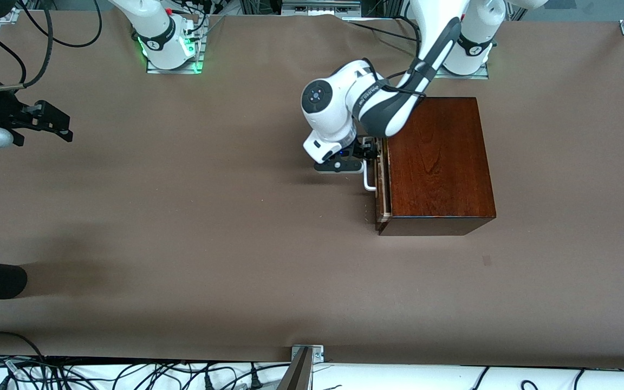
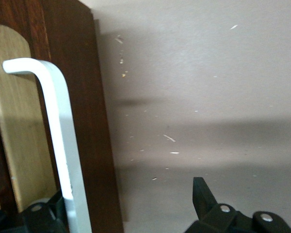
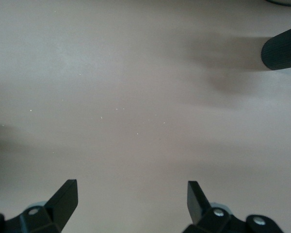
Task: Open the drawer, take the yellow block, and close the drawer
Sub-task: 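Pull the drawer out of the box with the left gripper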
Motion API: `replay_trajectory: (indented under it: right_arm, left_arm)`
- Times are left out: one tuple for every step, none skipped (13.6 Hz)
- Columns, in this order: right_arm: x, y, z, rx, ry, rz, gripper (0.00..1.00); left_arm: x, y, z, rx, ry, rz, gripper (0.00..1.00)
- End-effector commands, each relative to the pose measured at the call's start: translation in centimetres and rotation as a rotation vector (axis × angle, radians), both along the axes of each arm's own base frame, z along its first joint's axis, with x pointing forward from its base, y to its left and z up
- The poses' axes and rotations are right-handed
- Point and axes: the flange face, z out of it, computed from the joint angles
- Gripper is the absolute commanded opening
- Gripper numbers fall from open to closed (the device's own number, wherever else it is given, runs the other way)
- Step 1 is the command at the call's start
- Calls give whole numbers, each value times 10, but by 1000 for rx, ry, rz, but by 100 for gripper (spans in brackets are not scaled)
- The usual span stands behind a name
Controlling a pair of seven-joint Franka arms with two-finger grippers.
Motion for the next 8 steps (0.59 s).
replay_trajectory:
  right_arm:
    - [-1, -1, 4, 5, -4, -9, 100]
    - [-1, -2, 4, 5, -4, -10, 100]
    - [-1, -2, 4, 5, -4, -10, 100]
    - [-1, -1, 4, 6, -3, -10, 100]
    - [-1, -2, 4, 5, -4, -10, 100]
    - [-1, -2, 4, 5, -4, -10, 100]
    - [-1, -1, 4, 6, -3, -10, 100]
    - [-1, -2, 4, 5, -4, -10, 100]
  left_arm:
    - [-10, -36, 0, -105, -37, 3, 100]
    - [-12, -49, 8, -145, -33, 10, 100]
    - [-9, -57, 18, -171, -39, 14, 100]
    - [-5, -63, 23, -189, -49, 15, 100]
    - [-3, -69, 27, -203, -54, 13, 100]
    - [-4, -75, 31, -222, -48, 16, 100]
    - [-4, -80, 37, -253, -31, 42, 100]
    - [-1, -83, 48, -289, -21, 64, 100]
